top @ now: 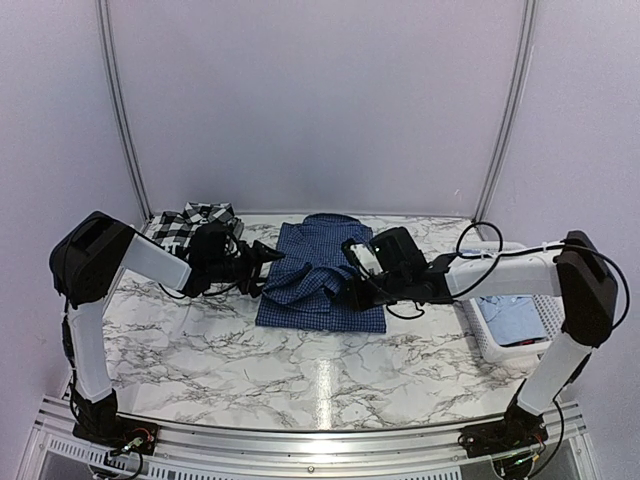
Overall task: Fold and stack the long sleeve shirts
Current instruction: Adjust the 2/3-rectangle-folded shirt at the center of the board.
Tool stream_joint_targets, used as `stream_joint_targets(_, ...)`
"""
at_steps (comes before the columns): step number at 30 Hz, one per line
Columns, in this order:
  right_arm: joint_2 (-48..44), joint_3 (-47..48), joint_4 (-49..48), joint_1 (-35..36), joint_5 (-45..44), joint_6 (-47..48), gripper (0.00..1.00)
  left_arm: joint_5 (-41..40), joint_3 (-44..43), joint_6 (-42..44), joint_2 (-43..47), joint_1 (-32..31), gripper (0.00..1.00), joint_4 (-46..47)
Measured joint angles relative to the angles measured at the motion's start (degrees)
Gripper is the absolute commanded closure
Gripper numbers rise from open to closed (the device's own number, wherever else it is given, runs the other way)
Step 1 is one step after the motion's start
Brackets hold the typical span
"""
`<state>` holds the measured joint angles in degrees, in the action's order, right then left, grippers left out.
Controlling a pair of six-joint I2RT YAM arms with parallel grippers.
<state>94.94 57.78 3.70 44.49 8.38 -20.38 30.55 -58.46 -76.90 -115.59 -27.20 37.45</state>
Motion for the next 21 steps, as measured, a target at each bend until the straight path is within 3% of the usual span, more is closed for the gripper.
stream_joint_targets(8, 8.07, 6.05, 3.41, 0.61, -6.88, 1.01, 0.87, 0.02, -0.09, -0.17, -0.02, 0.00, 0.18, -0.11)
stream_joint_targets(17, 19.56, 21.68, 4.96, -6.43, -10.67, 0.15, 0.74, 0.07, -1.73, 0.35, -0.57, 0.00, 0.01, -0.50)
stream_joint_targets(21, 23.50, 26.36, 5.99, -9.73, -11.50, -0.55, 0.63, 0.02, -1.79, 1.84, -0.57, 0.09, 0.01, -0.81)
